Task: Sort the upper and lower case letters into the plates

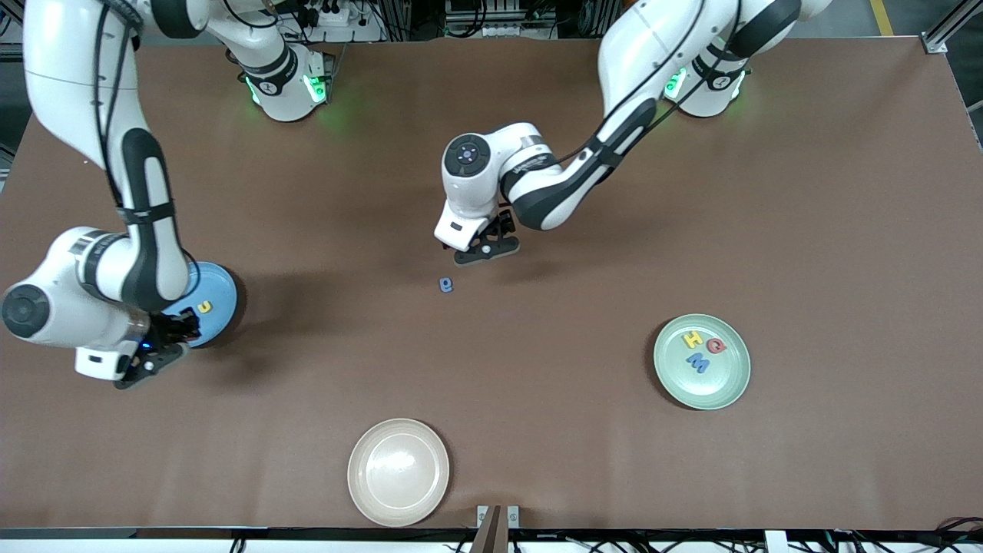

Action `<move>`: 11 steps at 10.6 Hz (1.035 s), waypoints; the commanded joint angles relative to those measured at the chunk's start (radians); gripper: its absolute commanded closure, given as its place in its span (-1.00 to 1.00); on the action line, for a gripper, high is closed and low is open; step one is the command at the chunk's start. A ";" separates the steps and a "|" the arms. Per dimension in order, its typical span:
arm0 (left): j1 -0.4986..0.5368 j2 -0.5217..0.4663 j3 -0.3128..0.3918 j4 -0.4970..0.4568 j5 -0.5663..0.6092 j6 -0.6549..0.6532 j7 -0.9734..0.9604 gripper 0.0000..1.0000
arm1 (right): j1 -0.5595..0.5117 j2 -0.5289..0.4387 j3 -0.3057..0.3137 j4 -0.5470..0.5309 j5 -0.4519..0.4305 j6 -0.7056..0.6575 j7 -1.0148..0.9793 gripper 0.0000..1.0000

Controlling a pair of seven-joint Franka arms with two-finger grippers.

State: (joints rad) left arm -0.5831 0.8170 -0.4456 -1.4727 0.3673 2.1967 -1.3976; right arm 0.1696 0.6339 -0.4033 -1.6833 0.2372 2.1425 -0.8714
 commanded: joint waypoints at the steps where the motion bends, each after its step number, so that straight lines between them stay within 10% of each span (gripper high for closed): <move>1: -0.046 0.053 0.016 0.066 0.021 -0.005 -0.043 -1.00 | -0.036 -0.072 0.003 -0.081 0.016 0.013 -0.067 1.00; 4: -0.061 0.080 0.018 0.063 0.022 -0.005 -0.058 -1.00 | -0.056 -0.080 -0.008 -0.104 0.016 -0.001 -0.095 0.89; 5: -0.070 0.088 0.019 0.058 0.027 0.006 -0.082 -1.00 | -0.059 -0.079 -0.008 -0.104 0.016 -0.013 -0.090 -0.25; 6: -0.072 0.093 0.021 0.055 0.030 0.023 -0.102 -1.00 | -0.062 -0.071 -0.008 -0.102 0.017 -0.021 -0.086 -0.99; 11: -0.086 0.113 0.028 0.046 0.033 0.046 -0.155 -0.83 | -0.024 -0.076 0.035 -0.085 0.028 -0.059 -0.084 -1.00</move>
State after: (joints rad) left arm -0.6592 0.9175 -0.4263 -1.4375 0.3678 2.2381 -1.5180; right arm 0.1290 0.5868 -0.3934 -1.7619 0.2422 2.0994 -0.9465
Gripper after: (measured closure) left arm 0.022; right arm 0.000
